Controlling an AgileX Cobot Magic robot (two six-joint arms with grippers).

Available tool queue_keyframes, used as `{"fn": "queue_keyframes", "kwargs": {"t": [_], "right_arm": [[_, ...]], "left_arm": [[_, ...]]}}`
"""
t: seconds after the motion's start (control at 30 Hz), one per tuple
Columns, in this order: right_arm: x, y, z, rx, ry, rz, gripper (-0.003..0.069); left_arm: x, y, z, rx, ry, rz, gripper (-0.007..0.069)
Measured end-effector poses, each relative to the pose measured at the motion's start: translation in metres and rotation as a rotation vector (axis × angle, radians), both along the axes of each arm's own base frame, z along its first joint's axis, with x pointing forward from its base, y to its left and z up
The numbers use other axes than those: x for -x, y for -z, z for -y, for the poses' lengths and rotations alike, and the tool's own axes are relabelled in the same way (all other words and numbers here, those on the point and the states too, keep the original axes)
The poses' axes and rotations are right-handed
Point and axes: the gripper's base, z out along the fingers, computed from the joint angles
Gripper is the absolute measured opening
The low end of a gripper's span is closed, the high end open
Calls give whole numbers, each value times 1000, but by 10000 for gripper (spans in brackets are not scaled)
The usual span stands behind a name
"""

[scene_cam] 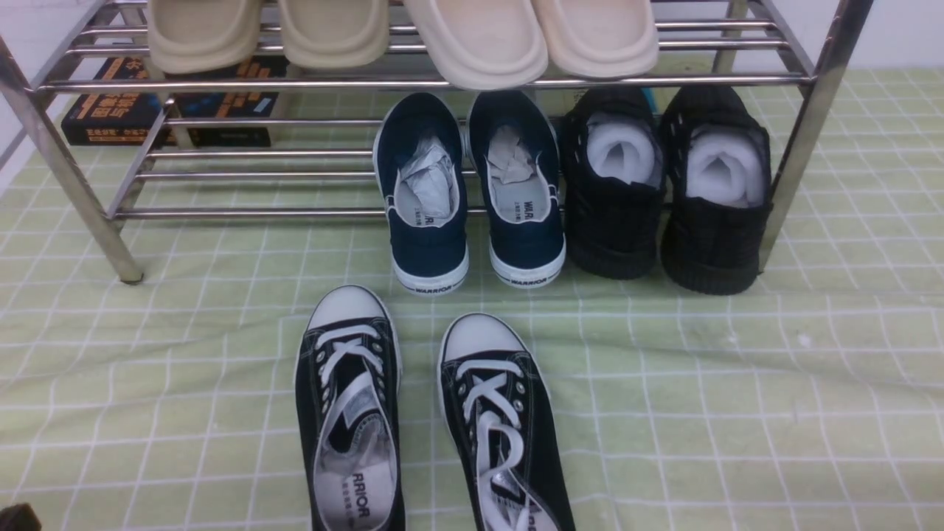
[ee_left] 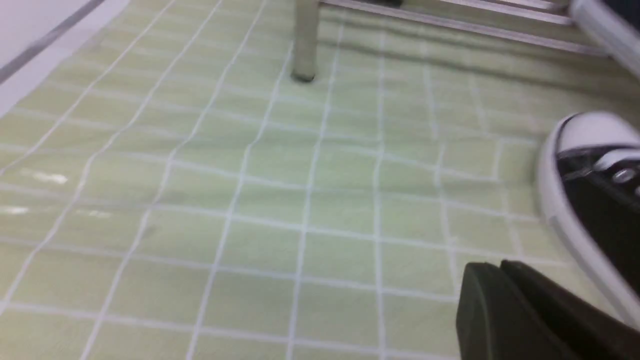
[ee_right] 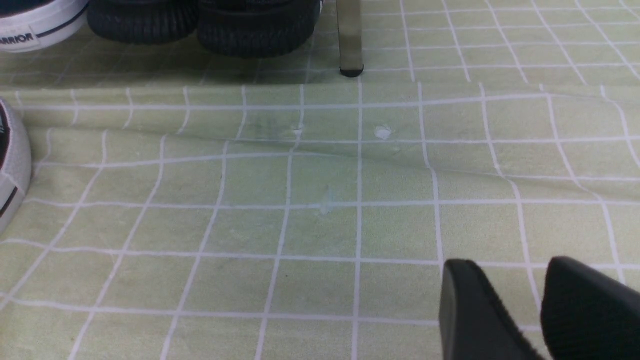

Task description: Take the shoes off the shelf with your hand from the green coffee tablecloth.

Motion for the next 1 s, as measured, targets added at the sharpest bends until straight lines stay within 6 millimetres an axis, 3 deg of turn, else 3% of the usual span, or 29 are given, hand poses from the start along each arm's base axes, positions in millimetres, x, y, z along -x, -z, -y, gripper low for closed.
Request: {"fn": "queue_keyframes", "kwargs": {"t": [0.13,1.0], "right_arm": [[0,0,0,0,0,0,239],[0,0,0,0,0,0,239]], "left_arm": [[-1,11,-1,-21,-6,-34,48],[-1,11,-1,41,-26,-29,71]]}}
